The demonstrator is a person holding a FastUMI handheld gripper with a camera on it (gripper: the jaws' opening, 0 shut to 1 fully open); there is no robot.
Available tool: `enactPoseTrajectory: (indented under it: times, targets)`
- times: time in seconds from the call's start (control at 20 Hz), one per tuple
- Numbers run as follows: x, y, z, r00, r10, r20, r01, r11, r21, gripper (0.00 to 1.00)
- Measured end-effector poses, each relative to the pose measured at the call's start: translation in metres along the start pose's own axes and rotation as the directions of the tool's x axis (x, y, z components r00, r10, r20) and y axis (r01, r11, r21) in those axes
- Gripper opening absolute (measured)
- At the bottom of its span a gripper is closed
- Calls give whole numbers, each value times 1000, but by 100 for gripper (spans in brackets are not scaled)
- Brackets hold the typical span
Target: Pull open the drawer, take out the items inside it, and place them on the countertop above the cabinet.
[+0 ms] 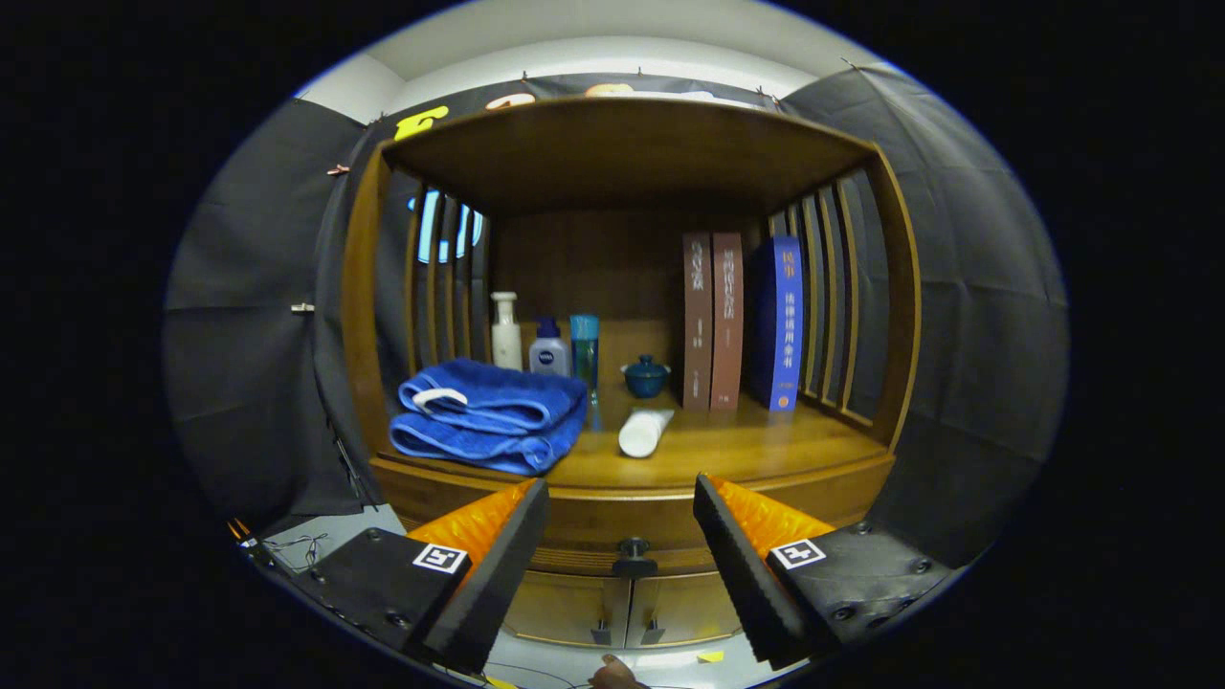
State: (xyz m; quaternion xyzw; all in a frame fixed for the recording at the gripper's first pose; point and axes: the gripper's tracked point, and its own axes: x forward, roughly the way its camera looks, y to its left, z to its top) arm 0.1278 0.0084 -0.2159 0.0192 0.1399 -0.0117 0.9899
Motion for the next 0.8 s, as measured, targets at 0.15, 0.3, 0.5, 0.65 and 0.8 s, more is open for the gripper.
enactPoseTrajectory:
  times: [0.15,0.3,0.5,0.65,0.8]
  targets:
    - [-31,8,55,997,27,74,-27,1000,5,99]
    - [-67,9,102,990,35,134,-38,999,20,99]
    - [-106,5,140,979,39,198,-47,998,34,99]
    - [-126,5,148,977,35,209,-43,999,33,99]
    - [-136,8,152,976,37,217,-41,999,14,99]
